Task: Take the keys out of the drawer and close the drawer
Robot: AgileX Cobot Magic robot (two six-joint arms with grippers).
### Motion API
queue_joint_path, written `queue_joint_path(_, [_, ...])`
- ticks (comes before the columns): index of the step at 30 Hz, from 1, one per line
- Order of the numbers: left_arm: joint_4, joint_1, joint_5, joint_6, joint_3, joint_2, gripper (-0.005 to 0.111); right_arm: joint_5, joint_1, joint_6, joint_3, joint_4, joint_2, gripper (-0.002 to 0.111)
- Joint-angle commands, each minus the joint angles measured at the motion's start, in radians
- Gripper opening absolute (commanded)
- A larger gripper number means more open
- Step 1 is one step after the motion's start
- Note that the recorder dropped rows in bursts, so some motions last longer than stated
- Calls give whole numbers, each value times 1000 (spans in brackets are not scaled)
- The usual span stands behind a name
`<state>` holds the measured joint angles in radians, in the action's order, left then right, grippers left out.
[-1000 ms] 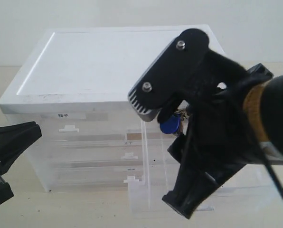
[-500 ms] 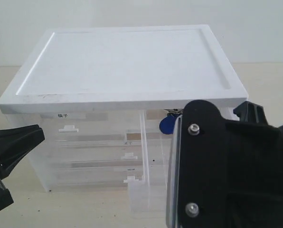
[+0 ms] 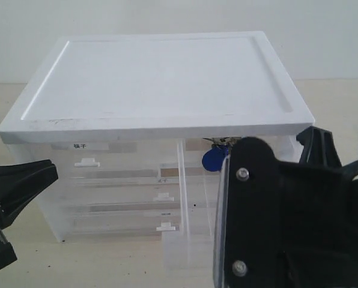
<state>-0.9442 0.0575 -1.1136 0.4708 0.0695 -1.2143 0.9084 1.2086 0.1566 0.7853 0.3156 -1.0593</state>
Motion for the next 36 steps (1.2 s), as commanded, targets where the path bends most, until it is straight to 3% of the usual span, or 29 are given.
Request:
queue_joint_path(1, [-8, 2, -14, 9, 5, -5, 5, -11, -2, 63, -44, -32, 0, 3])
queue_joint_path(9, [-10, 2, -14, 9, 5, -5, 5, 2, -2, 167, -44, -143, 0, 0])
queue_joint_path(20, [6, 2, 3, 7, 5, -5, 5, 68, 80, 164, 15, -127, 3, 0])
queue_joint_path(30, [6, 2, 8, 4, 5, -5, 5, 125, 80, 139, 15, -137, 3, 1])
queue_joint_path(32, [6, 2, 8, 4, 5, -5, 5, 107, 80, 119, 16, -137, 3, 9])
queue_joint_path(36, [6, 2, 8, 4, 5, -5, 5, 89, 80, 93, 16, -126, 3, 44])
